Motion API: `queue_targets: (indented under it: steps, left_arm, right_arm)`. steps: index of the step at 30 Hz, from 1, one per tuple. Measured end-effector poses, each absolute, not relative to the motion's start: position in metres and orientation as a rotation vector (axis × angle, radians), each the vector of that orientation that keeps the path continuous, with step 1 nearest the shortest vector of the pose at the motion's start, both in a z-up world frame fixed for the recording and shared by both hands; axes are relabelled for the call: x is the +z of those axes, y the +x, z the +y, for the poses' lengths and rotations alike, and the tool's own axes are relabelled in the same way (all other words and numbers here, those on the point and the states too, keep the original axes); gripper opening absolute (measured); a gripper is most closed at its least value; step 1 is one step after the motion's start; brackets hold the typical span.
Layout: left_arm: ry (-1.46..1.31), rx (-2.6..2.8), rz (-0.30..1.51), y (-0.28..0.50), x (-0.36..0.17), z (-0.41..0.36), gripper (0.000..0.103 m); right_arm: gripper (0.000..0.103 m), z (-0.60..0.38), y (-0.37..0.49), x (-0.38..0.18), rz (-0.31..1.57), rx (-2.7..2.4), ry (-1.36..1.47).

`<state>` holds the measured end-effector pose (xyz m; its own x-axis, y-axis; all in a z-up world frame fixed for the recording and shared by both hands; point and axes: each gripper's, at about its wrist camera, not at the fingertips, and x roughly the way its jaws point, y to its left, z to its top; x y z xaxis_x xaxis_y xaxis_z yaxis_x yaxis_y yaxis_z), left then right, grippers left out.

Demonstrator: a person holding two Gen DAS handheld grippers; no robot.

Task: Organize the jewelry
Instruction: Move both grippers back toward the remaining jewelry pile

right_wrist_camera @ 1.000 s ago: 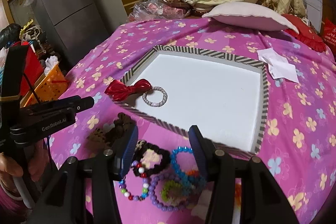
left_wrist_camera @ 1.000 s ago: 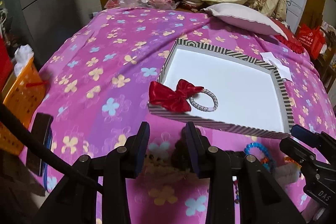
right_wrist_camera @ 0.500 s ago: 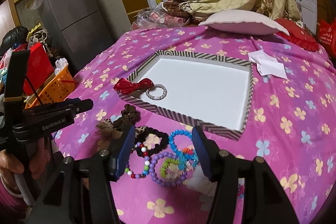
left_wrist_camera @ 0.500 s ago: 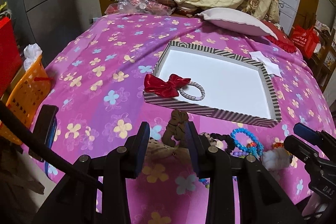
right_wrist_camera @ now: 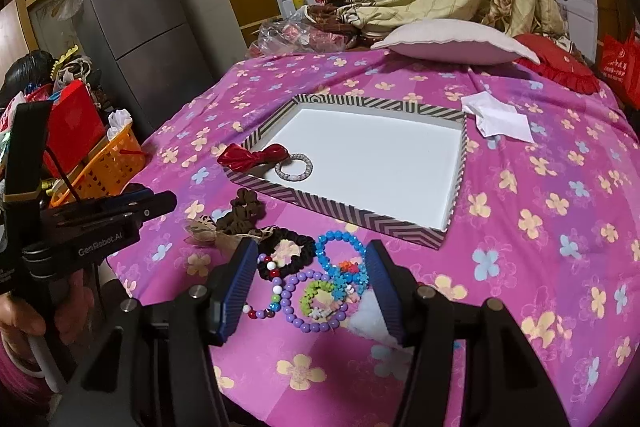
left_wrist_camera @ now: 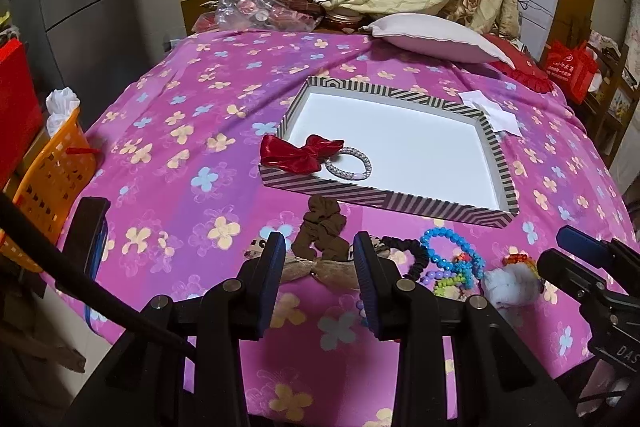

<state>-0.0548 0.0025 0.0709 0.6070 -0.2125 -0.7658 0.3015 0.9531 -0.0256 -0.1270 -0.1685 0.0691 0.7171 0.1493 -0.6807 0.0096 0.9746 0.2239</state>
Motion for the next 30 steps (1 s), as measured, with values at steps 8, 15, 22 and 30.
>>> queue_targets:
  steps: [8, 15, 22, 30]
  left_arm:
    - [0.111, -0.301, 0.865, -0.06, 0.073, -0.001, 0.056]
    - [0.067, -0.318, 0.894, -0.057, 0.074, 0.007, 0.056]
    - [-0.026, -0.386, 0.99, -0.037, 0.058, 0.036, 0.061]
    - [0.127, -0.511, 1.027, -0.028, 0.019, 0.03, 0.063]
  right_arm:
    - [0.062, -0.169, -0.129, 0.072, 0.763, 0.057, 0.204]
    - [0.062, -0.176, -0.132, 0.068, 0.775, 0.028, 0.197]
    - [0.062, -0.188, -0.141, 0.062, 0.768, 0.041, 0.21]
    - [0.062, -0.207, -0.148, 0.027, 0.856, 0.019, 0.168]
